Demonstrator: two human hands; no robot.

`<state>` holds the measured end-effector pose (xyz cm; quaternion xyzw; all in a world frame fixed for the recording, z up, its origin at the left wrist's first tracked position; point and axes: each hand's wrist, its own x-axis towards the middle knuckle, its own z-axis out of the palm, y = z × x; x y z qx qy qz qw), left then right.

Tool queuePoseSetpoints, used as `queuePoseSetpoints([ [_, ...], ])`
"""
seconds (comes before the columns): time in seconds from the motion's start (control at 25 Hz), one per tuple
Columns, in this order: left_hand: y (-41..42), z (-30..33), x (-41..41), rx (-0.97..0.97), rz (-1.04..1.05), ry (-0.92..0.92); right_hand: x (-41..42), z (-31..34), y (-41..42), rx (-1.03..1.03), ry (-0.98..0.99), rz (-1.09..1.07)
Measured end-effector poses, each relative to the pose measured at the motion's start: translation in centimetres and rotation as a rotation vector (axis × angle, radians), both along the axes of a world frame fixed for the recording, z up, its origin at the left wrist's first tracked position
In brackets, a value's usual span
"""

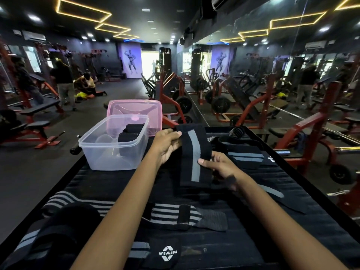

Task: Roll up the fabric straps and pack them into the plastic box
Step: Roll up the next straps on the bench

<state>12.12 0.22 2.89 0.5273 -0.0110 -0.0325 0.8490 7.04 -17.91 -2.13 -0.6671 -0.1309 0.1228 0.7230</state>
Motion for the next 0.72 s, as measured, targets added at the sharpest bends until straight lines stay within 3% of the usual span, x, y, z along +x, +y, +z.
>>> queuePoseSetpoints([
  [0.12, 0.4, -1.9, -0.8, 0.010, -0.015, 0.066, -0.5, 0.9, -0.7, -0.132, 0.040, 0.069],
  [0.2, 0.9, -3.1, -1.2, 0.124, -0.050, 0.104, -0.6, 1.5, -1.6, -0.288, 0.088, 0.110],
  [0.28, 1.3, -4.0, -1.4, 0.475, -0.048, 0.063, -0.5, 1.7, -1.9, -0.425, 0.116, 0.079],
  [0.36, 1.3, -4.4, -1.8, 0.868, -0.005, -0.132, -0.7, 1.9, -1.5, -0.453, 0.107, 0.011],
  [0.48, -0.1, -2.8, -3.2, 1.107, -0.020, -0.353, -1.5, 2.9, -0.7, -0.592, -0.086, -0.029],
  [0.52, -0.7, -2.1, -3.6, 1.099, -0.012, -0.341, -1.8, 3.3, -0.5, -0.746, -0.204, -0.039],
  [0.64, -2.0, -1.0, -2.9, 1.053, 0.045, -0.205, -3.7, 4.2, 1.2, -1.470, -0.526, -0.150],
  [0.72, -2.4, -1.1, -1.8, 1.017, 0.031, -0.103, -5.1, 4.0, 2.9, -1.673, -0.705, -0.152],
])
